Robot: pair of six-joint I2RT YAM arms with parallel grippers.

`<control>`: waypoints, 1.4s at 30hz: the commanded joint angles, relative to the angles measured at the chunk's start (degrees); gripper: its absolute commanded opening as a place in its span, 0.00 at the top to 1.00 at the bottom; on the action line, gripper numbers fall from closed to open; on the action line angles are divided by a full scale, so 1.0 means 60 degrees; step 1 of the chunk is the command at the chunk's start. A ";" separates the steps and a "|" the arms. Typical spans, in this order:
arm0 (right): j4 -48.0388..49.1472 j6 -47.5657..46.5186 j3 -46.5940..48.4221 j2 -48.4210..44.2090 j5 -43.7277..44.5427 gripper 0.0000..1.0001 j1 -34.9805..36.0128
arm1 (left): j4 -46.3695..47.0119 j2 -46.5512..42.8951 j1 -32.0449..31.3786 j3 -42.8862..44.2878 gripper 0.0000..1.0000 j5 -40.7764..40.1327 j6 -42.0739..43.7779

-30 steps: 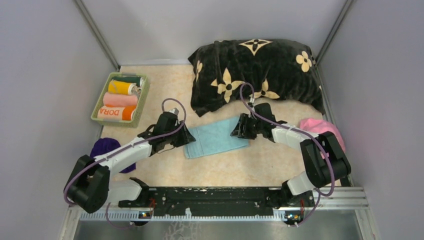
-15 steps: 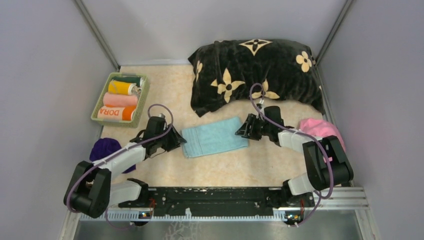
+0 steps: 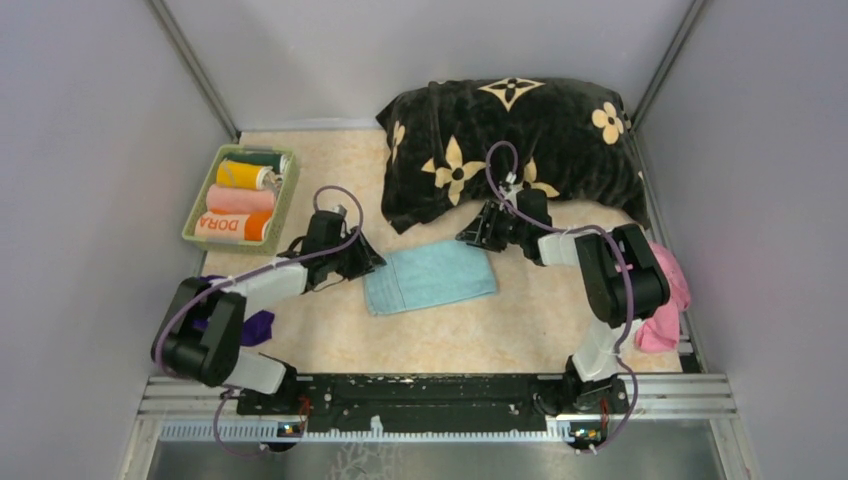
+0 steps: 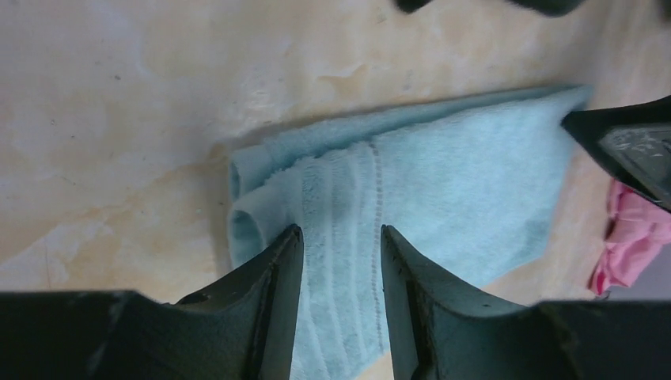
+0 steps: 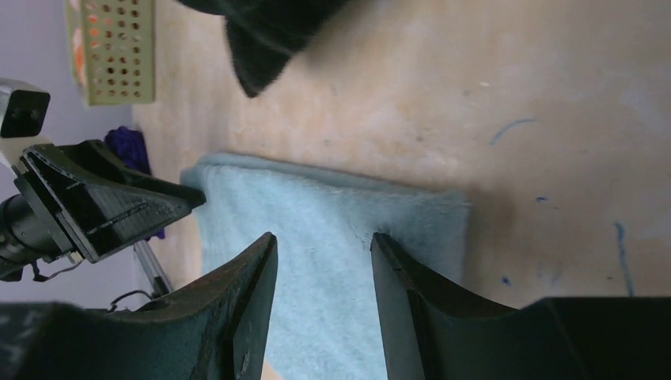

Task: Roll the towels
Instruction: Fold the towel at the center of the board.

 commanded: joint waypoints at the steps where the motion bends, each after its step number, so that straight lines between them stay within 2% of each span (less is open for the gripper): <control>1: 0.0672 -0.0026 0.0288 0.0757 0.0535 0.53 -0.0364 | 0.0320 0.1248 0.0016 0.0143 0.53 0.0075 0.0374; 5: -0.0231 -0.0260 0.0132 0.1021 0.0970 0.53 -0.0577 | 0.0276 0.1895 0.0250 0.0020 0.54 -0.0343 0.0545; 8: -0.1138 -0.0597 -0.0118 0.0809 0.0914 0.54 -0.0563 | -0.0208 0.2341 0.0286 0.0466 0.49 -0.0951 0.0915; 14: -0.2974 -0.0912 -0.1322 -0.0875 0.1474 0.56 -0.0082 | -0.0553 0.2711 0.0275 0.1633 0.40 -0.1051 0.1232; 20: -0.5061 -0.1437 -0.1325 -0.2758 0.2017 0.55 0.1923 | -0.1346 0.1431 0.0261 0.1870 0.33 -0.1730 0.2019; 23: -0.5866 -0.1806 -0.0787 -0.3516 0.2213 0.54 0.2073 | -0.2236 0.0565 0.0242 0.1782 0.32 -0.2057 0.2342; 26: -0.6558 -0.2560 0.0059 -0.4072 0.3121 0.53 0.2069 | -0.2944 -0.0483 0.0091 0.1321 0.30 -0.2224 0.2235; 30: -0.6961 -0.3450 0.0846 -0.3853 0.4352 0.52 0.2060 | -0.3606 -0.1647 -0.0128 0.0516 0.34 -0.2139 0.1612; 33: -0.7121 -0.3896 0.1287 -0.3227 0.4577 0.52 0.2063 | -0.3574 -0.2033 -0.0247 -0.0245 0.39 -0.1993 0.1026; 38: -0.6817 -0.4167 0.1346 -0.2482 0.4375 0.54 0.2074 | -0.2942 -0.1807 -0.0296 -0.0956 0.46 -0.2096 0.0503; 42: -0.6692 -0.4280 0.1230 -0.1943 0.4028 0.55 0.2137 | -0.2443 -0.1020 -0.0294 -0.0823 0.49 -0.2456 0.0497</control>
